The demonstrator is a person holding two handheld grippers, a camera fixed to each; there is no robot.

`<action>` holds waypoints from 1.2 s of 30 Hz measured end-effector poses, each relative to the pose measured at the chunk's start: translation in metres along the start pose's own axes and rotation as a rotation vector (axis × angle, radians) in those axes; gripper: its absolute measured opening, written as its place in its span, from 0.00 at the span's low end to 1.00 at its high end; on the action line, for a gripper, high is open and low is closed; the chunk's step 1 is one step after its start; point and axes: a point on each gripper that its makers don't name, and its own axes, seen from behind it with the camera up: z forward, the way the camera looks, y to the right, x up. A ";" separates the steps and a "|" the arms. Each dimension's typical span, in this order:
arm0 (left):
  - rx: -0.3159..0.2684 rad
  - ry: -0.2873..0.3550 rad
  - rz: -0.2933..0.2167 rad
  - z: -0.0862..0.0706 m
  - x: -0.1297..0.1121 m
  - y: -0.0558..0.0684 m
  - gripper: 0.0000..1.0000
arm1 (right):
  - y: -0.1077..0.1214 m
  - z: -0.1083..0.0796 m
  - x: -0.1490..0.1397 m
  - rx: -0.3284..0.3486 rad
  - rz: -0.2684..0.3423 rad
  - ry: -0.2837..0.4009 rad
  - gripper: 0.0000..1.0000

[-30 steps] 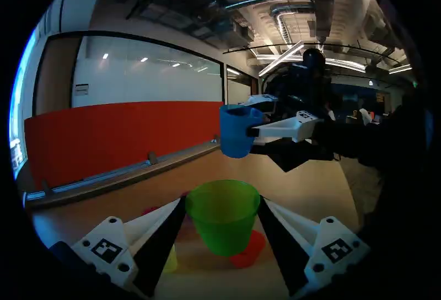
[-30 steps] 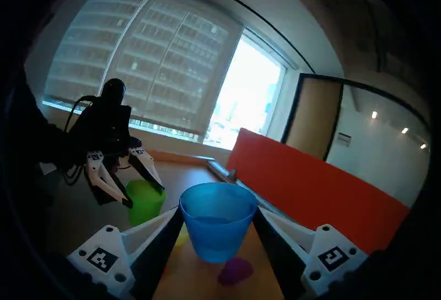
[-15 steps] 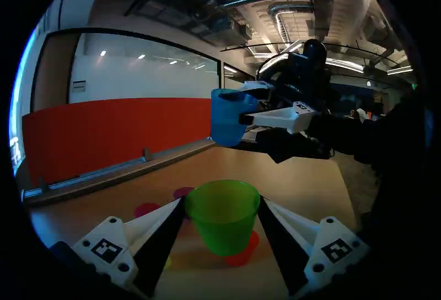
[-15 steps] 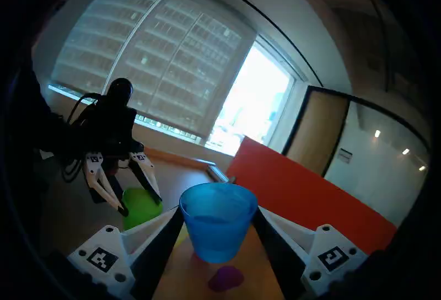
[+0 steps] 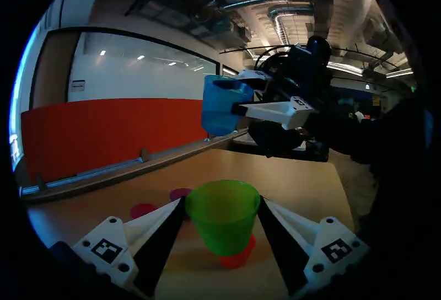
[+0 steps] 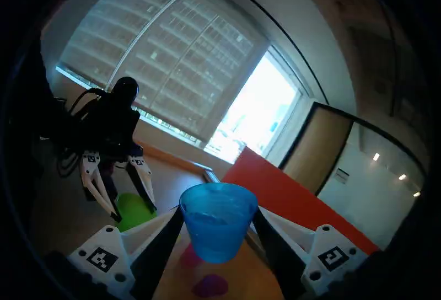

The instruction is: Pour water

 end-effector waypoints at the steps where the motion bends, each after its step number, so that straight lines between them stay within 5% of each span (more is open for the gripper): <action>1: -0.001 0.001 0.000 0.000 0.000 0.001 0.90 | 0.000 0.001 0.001 0.000 -0.008 0.000 0.90; 36: -0.039 0.006 0.031 0.006 0.002 0.020 0.90 | 0.002 0.018 0.028 0.015 -0.237 -0.007 0.90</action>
